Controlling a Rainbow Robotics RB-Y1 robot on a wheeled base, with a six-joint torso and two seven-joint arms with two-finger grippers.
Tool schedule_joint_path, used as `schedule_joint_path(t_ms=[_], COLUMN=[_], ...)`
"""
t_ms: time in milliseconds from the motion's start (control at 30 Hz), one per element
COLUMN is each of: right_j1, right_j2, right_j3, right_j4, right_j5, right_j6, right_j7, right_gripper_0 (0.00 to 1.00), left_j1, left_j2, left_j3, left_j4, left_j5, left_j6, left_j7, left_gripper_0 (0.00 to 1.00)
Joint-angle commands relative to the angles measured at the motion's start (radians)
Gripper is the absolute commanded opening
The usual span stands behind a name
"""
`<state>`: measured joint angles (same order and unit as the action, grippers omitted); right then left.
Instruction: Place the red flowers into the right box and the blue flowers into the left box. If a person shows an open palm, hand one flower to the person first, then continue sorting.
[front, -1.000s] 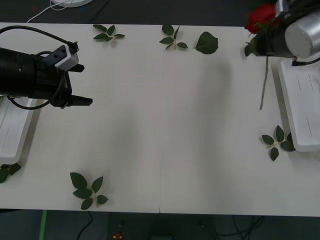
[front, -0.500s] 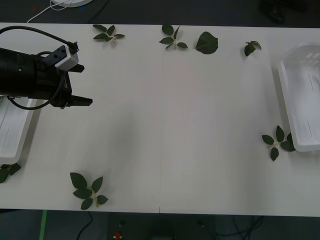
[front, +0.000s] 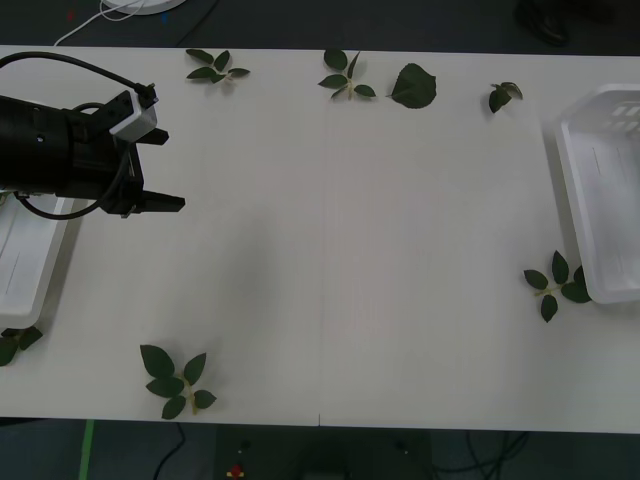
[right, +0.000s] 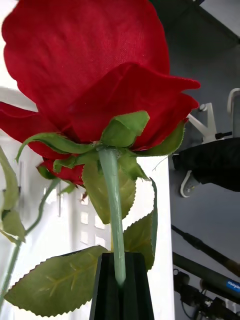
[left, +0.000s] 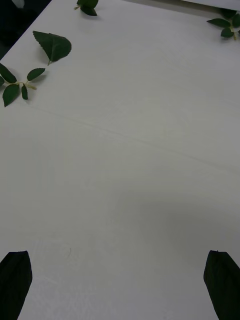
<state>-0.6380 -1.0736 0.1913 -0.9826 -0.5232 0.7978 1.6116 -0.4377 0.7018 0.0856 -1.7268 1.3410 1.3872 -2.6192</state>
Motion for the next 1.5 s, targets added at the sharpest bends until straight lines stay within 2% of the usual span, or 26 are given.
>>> schedule_joint_path(t_ms=[33,167,200,233,267,800,1067,1367,1500], right_j1=[0.058,0.067,0.069,0.067,0.067,0.067,0.067,0.09,0.095], right_j2=[-0.051,-0.051,-0.051,-0.051,-0.051,-0.051,-0.051,-0.051,-0.049], right_j3=[-0.01,-0.009,-0.009,-0.009,-0.01,0.017,0.017,0.011,-0.012], right_j4=[-0.004,-0.004,-0.004,-0.004,-0.004,-0.005,-0.039,-0.24,-0.381], right_j5=[0.018,0.023,0.023,0.023,0.023,0.008,-0.12,-0.408,-0.521], right_j6=[-0.057,-0.071,-0.071,-0.071,-0.071,-0.115,-0.114,-0.114,-0.028], right_j7=[0.045,0.04,0.039,0.037,0.034,0.024,0.024,0.017,0.028], right_gripper_0=[0.0,0.0,0.06,0.47,1.0,1.0,1.0,1.0,1.0], left_j1=[0.008,0.008,0.008,0.008,0.008,0.008,0.008,0.008,0.008], left_j2=[0.033,0.033,0.033,0.033,0.033,0.033,0.033,0.033,0.033], left_j3=[0.002,0.002,0.002,0.002,0.002,0.002,0.002,0.002,0.002], left_j4=[-0.016,-0.016,-0.016,-0.016,-0.016,-0.016,-0.016,-0.016,-0.016], left_j5=[0.01,0.01,0.01,0.01,0.01,0.01,0.01,0.01,0.01], left_j6=[-0.013,-0.013,-0.013,-0.013,-0.013,-0.013,-0.013,-0.013,-0.013], left_j7=[-0.061,-0.061,-0.061,-0.061,-0.061,-0.061,-0.061,-0.061,-0.061], left_gripper_0=[1.0,1.0,1.0,1.0,1.0,1.0,1.0,1.0,1.0])
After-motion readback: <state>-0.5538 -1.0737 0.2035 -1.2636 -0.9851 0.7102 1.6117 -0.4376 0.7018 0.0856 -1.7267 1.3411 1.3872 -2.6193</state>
